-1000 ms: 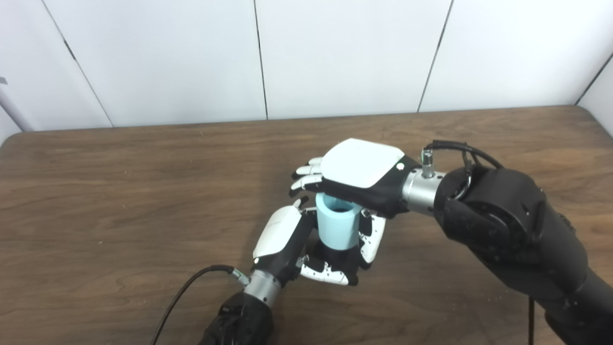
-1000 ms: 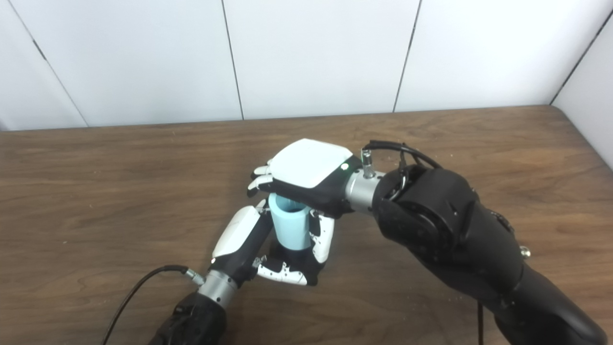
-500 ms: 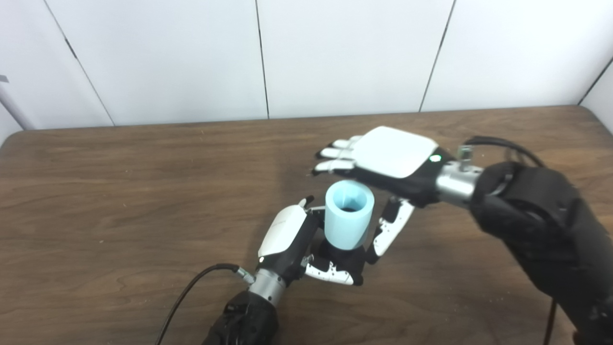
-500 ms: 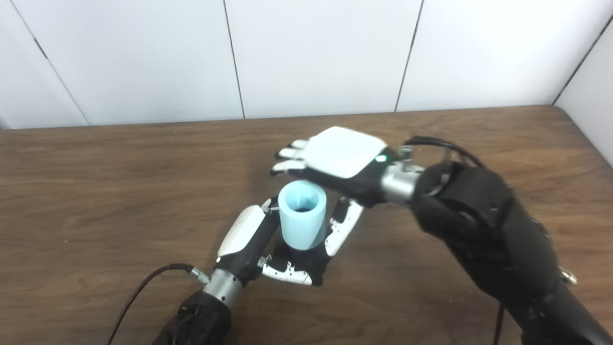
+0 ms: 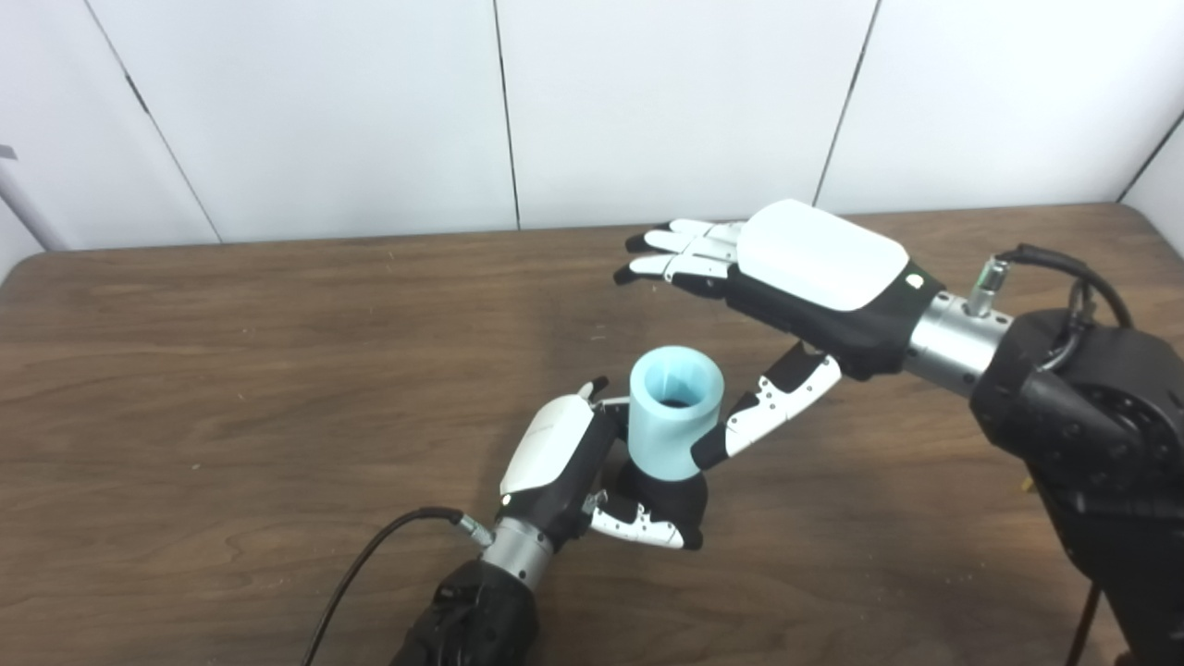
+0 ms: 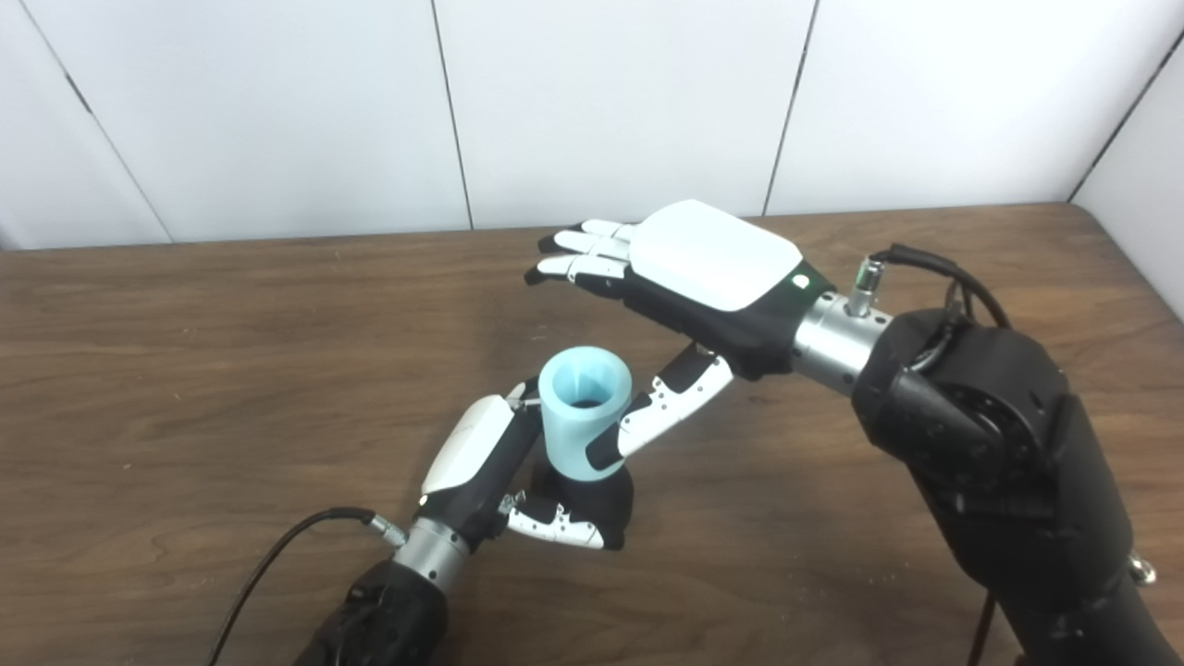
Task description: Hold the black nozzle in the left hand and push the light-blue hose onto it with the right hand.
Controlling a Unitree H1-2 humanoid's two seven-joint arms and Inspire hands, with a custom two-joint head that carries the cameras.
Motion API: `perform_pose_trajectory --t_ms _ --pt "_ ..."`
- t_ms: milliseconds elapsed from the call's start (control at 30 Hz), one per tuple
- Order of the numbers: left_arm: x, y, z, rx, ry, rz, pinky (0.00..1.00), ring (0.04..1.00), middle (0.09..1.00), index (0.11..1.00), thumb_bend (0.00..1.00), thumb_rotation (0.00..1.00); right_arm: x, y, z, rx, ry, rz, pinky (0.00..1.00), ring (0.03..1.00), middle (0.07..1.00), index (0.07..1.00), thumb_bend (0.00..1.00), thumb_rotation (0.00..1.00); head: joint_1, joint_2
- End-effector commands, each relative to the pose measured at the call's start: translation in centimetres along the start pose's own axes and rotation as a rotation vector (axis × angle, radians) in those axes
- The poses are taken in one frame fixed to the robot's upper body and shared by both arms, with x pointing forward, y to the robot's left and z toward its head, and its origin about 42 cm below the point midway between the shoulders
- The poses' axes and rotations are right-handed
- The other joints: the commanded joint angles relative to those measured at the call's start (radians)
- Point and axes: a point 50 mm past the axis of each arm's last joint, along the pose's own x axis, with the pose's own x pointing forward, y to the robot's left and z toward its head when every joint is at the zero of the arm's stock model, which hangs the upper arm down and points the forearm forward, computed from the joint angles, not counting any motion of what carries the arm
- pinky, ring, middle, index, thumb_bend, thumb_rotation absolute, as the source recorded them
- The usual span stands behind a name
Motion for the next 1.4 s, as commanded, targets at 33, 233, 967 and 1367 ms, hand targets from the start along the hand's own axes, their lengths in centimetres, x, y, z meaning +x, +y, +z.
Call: perform_pose_trajectory --t_ms 33,233,967,1367 --pt "-0.7 -0.4 -1.9 0.032 0.073 -0.044 1.00 0.517 0.466 0.484 0.50 0.00 -1.3 -1.5 0.7 -0.026 -0.016 -0.066 0.86 0.969 0.969 0.924 0.68 0.76 0.000 0.001" --pt "-0.8 -0.3 -2.2 0.029 0.088 -0.039 1.00 0.528 0.467 0.479 0.50 0.00 -2.9 -1.1 1.8 -0.005 -0.033 -0.051 0.95 0.999 0.999 0.956 0.62 0.77 0.000 0.001" --pt "-0.9 0.0 -2.8 0.029 0.113 -0.041 1.00 0.527 0.467 0.479 0.50 0.00 -5.5 3.4 3.6 -0.009 -0.048 0.030 1.00 1.000 1.000 1.000 0.74 1.00 -0.004 0.002" --pt "-1.0 -0.3 -2.7 0.032 0.113 -0.054 1.00 0.507 0.473 0.483 0.50 0.00 -5.0 3.3 3.4 -0.015 -0.067 0.028 1.00 1.000 1.000 1.000 0.75 1.00 -0.002 0.001"
